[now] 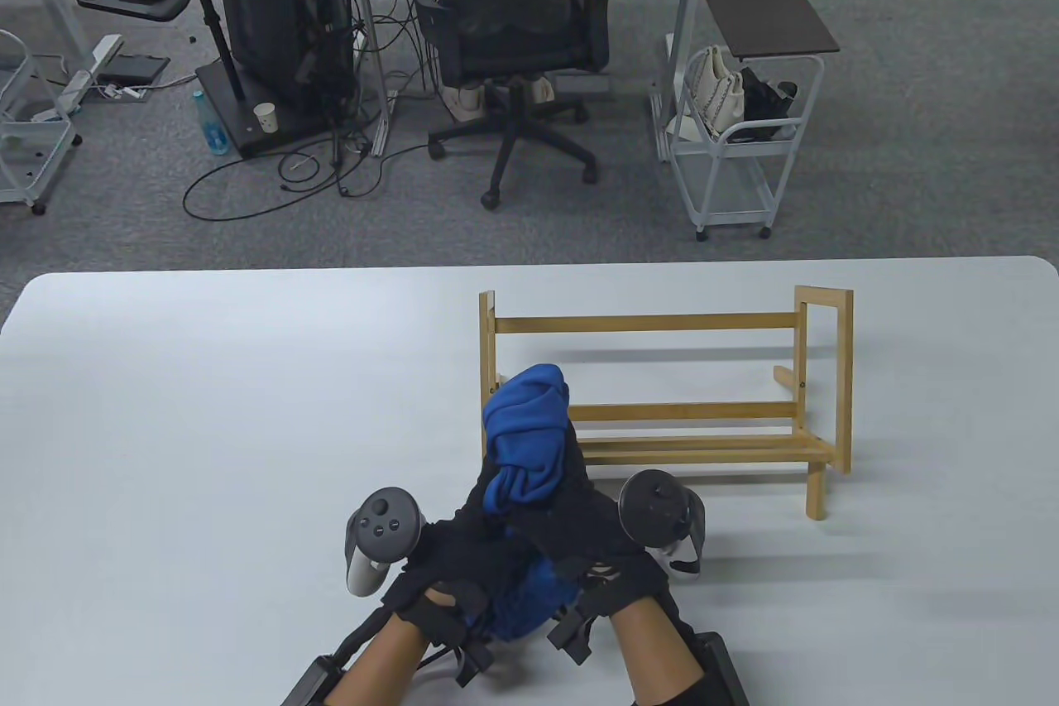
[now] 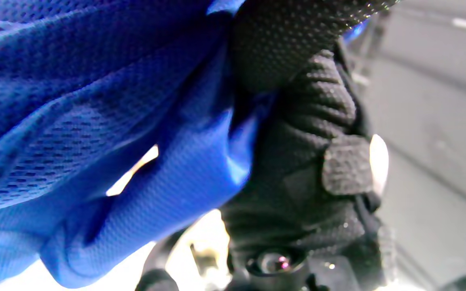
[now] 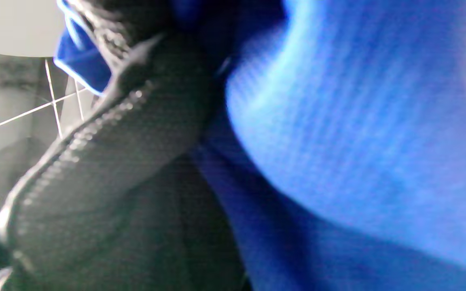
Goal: Hang t-shirt on book rack
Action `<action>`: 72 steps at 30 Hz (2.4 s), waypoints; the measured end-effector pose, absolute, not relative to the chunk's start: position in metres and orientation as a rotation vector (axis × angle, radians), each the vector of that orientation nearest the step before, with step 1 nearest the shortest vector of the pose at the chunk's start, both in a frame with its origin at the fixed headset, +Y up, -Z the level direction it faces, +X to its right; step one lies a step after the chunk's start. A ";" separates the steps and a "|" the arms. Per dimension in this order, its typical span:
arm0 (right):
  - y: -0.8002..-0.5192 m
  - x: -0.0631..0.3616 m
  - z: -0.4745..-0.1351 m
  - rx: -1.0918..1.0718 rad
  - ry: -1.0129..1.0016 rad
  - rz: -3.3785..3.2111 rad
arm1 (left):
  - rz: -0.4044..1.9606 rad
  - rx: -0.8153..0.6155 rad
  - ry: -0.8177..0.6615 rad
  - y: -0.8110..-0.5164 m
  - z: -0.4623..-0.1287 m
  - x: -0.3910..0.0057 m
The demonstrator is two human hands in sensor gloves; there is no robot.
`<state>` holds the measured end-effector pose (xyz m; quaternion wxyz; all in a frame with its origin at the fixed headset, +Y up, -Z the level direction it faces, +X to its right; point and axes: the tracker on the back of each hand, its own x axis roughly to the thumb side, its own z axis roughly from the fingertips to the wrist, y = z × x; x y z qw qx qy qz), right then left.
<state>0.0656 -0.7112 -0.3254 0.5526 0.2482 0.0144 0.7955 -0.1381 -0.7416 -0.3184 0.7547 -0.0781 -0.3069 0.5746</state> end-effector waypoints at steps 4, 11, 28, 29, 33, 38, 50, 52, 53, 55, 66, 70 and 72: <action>-0.711 0.069 -0.325 0.567 -0.034 1.908 | 1.260 -0.182 -0.678 -0.741 -0.319 -0.139; -0.711 0.071 -0.324 0.572 -0.122 1.940 | 1.262 -0.194 -0.681 -0.740 -0.318 -0.141; -0.708 0.075 -0.325 0.519 -0.194 1.823 | 1.255 -0.167 -0.670 -0.732 -0.316 -0.163; -0.707 0.075 -0.324 0.520 -0.196 1.819 | 1.263 -0.166 -0.668 -0.731 -0.315 -0.164; -0.704 0.076 -0.323 0.518 -0.220 1.819 | 1.240 -0.126 -0.662 -0.728 -0.314 -0.169; -0.700 0.077 -0.322 0.510 -0.253 1.830 | 1.207 -0.069 -0.642 -0.721 -0.312 -0.178; -0.680 0.082 -0.325 0.476 -0.307 1.868 | 1.140 0.050 -0.537 -0.720 -0.315 -0.204; -0.675 0.084 -0.325 0.466 -0.316 1.871 | 1.126 0.066 -0.519 -0.720 -0.316 -0.208; -0.673 0.085 -0.325 0.462 -0.318 1.869 | 1.118 0.073 -0.512 -0.720 -0.316 -0.210; -0.668 0.087 -0.326 0.443 -0.326 1.873 | 1.111 0.082 -0.495 -0.721 -0.317 -0.214; -0.650 0.105 -0.338 0.320 -0.325 1.883 | 0.885 0.097 -0.395 -0.736 -0.323 -0.224; -0.642 0.111 -0.343 0.283 -0.329 1.888 | 0.808 0.087 -0.385 -0.738 -0.323 -0.223; -0.639 0.114 -0.345 0.263 -0.326 1.884 | 0.780 0.076 -0.384 -0.739 -0.323 -0.221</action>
